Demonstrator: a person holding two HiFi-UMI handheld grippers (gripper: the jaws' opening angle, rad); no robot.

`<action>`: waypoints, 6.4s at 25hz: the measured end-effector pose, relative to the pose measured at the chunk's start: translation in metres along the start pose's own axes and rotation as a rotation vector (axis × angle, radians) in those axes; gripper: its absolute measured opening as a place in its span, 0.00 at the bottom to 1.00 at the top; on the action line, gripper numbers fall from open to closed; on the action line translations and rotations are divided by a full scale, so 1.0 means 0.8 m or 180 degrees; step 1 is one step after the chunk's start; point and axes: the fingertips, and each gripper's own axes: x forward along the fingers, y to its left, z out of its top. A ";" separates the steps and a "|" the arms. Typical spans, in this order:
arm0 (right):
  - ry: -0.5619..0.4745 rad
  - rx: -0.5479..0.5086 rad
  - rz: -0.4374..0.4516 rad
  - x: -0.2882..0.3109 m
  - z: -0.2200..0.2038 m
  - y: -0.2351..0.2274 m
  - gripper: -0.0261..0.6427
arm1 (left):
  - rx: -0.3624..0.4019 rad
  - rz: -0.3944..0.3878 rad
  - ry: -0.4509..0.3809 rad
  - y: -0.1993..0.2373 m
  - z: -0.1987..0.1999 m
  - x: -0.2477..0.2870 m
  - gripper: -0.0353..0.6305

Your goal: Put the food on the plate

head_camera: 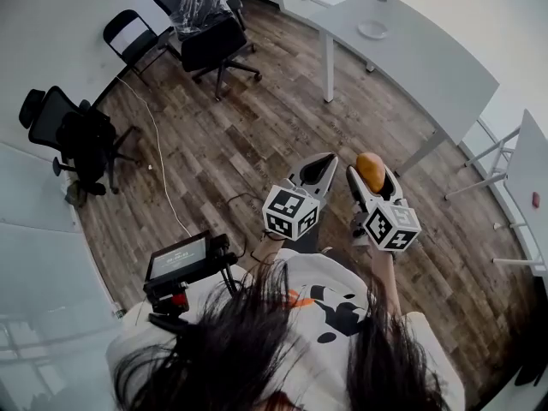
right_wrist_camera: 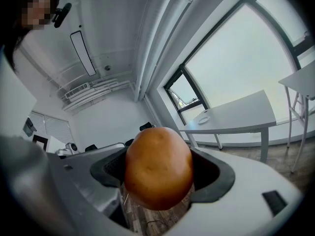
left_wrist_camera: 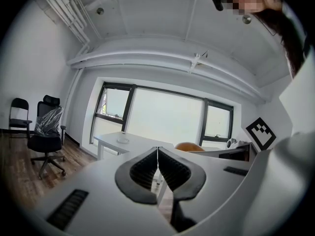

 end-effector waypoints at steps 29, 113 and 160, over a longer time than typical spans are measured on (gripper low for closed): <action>-0.0062 0.0094 -0.0414 0.351 0.109 -0.083 0.61 | -0.0136 -0.0497 0.0059 0.298 0.082 0.261 0.06; 0.0938 -0.0055 -0.1731 0.798 0.158 -0.584 0.61 | 0.0192 -0.1951 0.1237 0.503 0.069 0.884 0.06; 0.0006 0.0108 -0.1325 0.679 0.262 -0.481 0.46 | 0.0055 -0.1561 0.0980 0.422 0.084 0.794 0.06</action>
